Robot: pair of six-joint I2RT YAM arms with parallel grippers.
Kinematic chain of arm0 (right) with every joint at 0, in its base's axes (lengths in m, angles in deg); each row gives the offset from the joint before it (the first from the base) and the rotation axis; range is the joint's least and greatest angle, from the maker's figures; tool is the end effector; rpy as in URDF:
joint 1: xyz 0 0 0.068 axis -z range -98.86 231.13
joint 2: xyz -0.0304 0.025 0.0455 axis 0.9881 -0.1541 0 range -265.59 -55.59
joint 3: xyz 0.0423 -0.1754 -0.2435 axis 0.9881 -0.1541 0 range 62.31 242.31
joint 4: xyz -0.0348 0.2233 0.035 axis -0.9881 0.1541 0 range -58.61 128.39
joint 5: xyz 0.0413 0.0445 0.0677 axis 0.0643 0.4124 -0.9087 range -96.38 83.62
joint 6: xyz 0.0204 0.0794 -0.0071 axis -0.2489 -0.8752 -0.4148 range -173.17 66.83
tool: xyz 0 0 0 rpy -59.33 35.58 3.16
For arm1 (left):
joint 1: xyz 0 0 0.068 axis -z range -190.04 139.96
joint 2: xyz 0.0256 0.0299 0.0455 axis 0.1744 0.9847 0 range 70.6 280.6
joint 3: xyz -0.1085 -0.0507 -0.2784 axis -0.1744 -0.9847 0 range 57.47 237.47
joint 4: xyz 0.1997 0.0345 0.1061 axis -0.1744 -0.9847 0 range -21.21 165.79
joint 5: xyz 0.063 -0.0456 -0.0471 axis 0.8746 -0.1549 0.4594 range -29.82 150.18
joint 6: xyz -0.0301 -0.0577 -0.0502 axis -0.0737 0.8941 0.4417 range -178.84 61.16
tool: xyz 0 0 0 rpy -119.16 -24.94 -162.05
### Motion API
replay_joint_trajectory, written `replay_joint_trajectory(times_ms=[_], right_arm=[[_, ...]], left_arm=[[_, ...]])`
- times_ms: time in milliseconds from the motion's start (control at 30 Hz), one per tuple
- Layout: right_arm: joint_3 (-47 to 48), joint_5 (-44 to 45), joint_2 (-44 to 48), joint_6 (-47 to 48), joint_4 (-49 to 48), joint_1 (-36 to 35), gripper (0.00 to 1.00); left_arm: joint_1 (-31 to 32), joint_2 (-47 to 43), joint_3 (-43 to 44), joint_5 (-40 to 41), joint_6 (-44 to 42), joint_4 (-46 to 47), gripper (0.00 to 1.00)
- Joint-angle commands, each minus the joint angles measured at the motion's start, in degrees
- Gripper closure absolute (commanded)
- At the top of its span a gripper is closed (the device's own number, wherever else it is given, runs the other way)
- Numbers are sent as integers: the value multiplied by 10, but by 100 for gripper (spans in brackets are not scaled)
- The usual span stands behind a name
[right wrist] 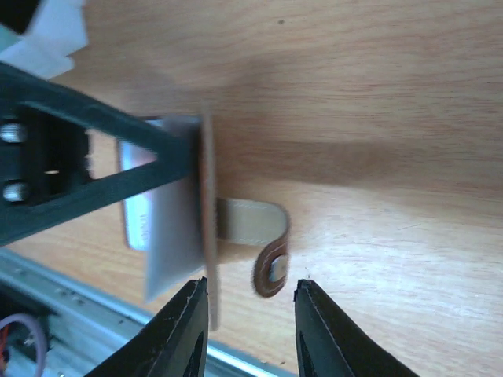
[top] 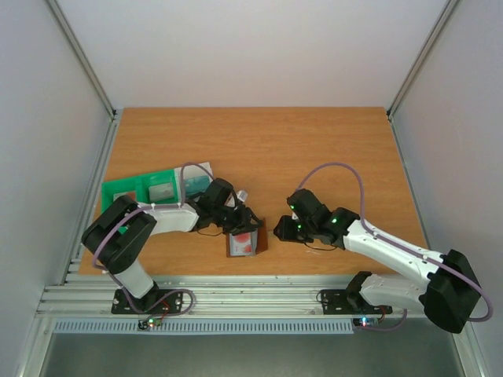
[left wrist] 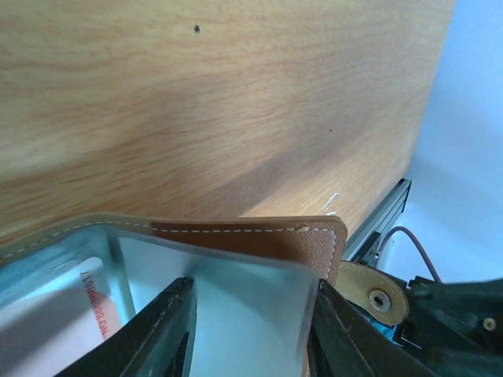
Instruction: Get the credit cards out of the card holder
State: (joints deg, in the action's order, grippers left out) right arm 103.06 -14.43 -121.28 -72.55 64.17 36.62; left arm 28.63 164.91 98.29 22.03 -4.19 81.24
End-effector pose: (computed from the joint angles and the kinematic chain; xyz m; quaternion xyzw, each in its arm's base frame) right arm 0.1294 0.1413 0.2259 -0.2275 0.9310 0.2039 0.1996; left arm 0.2084 -0.2235 0.1781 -0.0067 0.8901 -0.4555 0.0104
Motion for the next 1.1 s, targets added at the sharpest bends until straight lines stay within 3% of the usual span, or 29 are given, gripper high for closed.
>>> replay_joint_trajectory(times_ms=[0,233,600,833,1067], right_arm=[[7,-53,28,-15,-23,-2,68],[8,-73,21,-42,-76,-24,63],[2,-76,-85,-68,-174,-68,75],[29,-43,-121,-46,-133,-68,80],[11,-30,-153,-36,-126,-68,83]], left_arm=[[20,17,18,12,9,53,60],[36,49,26,21,4,58,60],[36,28,11,37,18,62,62],[36,-15,-3,74,20,-3,62],[36,-69,-20,82,33,-3,58]])
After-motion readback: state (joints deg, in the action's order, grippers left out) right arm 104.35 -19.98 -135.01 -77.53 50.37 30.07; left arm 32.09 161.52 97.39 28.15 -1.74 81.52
